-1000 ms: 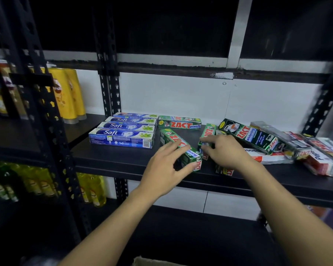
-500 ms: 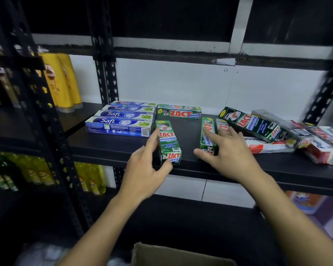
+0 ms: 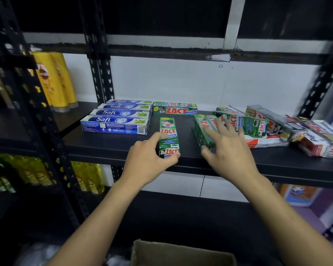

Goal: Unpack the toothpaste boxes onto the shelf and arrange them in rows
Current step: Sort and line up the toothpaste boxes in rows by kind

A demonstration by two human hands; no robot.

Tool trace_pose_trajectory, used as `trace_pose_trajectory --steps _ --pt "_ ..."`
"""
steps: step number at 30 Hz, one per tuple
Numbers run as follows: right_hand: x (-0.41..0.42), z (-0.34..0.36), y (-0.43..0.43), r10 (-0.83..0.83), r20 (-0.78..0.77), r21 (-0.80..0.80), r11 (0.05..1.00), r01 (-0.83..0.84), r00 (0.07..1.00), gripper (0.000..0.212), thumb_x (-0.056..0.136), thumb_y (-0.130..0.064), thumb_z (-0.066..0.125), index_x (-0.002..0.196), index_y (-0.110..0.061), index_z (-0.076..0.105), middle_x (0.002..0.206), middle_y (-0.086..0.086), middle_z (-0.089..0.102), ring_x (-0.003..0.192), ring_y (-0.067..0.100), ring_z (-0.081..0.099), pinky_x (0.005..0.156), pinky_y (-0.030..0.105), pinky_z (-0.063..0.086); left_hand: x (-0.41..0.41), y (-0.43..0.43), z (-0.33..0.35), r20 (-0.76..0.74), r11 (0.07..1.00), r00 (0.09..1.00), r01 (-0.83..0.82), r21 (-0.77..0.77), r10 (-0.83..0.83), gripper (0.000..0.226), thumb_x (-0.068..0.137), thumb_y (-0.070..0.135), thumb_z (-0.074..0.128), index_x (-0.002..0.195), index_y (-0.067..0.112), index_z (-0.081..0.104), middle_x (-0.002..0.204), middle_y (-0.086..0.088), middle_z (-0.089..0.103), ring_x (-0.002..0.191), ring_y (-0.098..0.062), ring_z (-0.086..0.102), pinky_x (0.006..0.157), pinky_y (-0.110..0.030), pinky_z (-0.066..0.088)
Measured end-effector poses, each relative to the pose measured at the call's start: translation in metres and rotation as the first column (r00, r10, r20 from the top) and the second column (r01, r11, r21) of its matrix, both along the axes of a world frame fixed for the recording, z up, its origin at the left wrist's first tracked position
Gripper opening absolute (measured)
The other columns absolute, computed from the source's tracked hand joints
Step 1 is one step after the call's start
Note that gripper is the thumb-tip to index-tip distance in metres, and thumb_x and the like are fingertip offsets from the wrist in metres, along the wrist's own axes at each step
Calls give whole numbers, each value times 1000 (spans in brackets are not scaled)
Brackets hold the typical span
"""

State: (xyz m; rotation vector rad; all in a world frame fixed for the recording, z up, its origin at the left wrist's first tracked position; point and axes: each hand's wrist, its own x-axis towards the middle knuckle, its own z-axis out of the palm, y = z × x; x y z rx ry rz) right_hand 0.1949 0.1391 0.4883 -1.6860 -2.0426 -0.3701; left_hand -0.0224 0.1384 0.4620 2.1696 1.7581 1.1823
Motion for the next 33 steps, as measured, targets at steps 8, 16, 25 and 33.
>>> trace_pose_trajectory --steps 8,16,25,33 --pt "-3 -12 -10 -165 216 85 985 149 962 63 91 -59 44 138 -18 50 146 7 49 148 38 16 109 73 0 4 7 4 9 994 997 72 -76 -72 47 74 59 69 115 41 53 87 18 72 77 4 64 67 -20 51" --pt "-5 -4 -22 126 -161 132 986 -105 979 46 88 -29 62 133 -21 58 113 2 67 99 24 63 107 46 40 7 9 5 19 993 996 85 -81 -84 44 75 55 71 112 40 53 84 17 71 73 3 63 60 -15 43" --pt "76 50 9 145 -452 324 946 11 880 39 88 -23 68 127 -18 66 127 -3 65 90 7 55 78 10 35 23 24 11 80 978 990 128 -164 -116 47 63 53 66 107 42 53 88 17 72 77 -2 65 69 -33 56" --pt "147 53 34 -17 -548 51 997 53 836 30 92 -34 65 122 -29 66 63 -3 55 55 20 48 56 29 44 33 38 14 107 968 987 137 -211 -117 49 58 54 63 105 46 52 91 16 70 86 -14 63 64 -31 53"
